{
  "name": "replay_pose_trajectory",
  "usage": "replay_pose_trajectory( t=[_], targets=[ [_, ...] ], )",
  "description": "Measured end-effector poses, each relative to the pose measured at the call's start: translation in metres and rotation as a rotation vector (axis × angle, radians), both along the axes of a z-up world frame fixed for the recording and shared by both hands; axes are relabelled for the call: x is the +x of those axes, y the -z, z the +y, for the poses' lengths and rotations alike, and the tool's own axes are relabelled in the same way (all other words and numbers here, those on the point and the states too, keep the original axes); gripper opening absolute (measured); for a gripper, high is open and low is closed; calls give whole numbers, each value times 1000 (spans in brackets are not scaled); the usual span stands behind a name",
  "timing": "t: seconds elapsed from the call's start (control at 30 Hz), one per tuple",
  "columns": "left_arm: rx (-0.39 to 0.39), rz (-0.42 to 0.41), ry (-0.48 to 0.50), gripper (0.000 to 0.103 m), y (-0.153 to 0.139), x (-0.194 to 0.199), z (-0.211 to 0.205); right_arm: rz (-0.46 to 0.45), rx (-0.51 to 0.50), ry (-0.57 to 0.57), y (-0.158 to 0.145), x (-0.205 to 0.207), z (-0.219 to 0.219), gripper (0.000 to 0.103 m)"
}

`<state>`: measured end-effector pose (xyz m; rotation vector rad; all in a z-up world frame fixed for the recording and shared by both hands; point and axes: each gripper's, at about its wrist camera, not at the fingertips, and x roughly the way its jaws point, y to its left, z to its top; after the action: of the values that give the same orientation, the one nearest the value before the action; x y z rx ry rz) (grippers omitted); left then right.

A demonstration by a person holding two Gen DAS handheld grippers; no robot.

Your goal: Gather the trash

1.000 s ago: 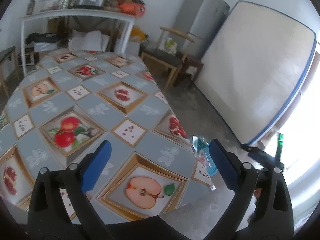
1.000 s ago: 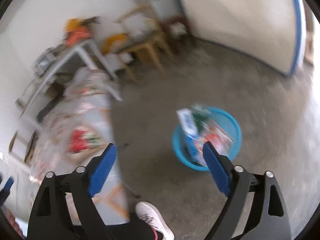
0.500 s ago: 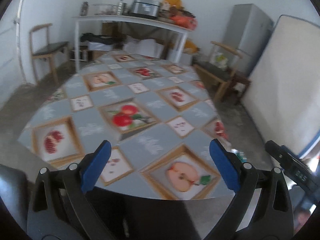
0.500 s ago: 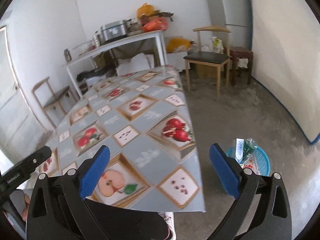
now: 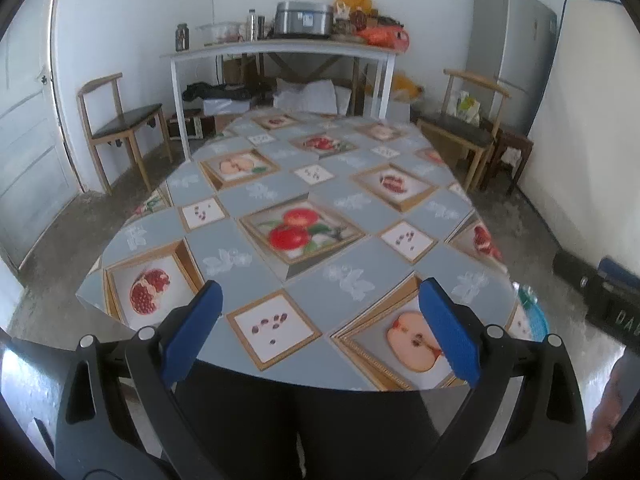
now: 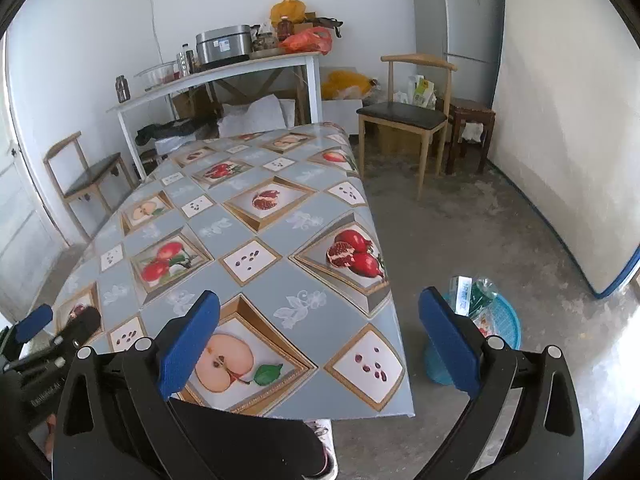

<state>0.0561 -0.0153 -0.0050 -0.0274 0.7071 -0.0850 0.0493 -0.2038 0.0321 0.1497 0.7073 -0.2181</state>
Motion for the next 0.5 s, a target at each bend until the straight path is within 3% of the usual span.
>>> replay_pose_trajectory(
  t=[0.3,0.5],
  targets=[
    [11,100,-87,95,13,23,12,-87,-96,15,-9,10,19,97],
    [-6,84,-96,95,-5,37,13,-73,-121,17,-12,16,24,97]
  ],
)
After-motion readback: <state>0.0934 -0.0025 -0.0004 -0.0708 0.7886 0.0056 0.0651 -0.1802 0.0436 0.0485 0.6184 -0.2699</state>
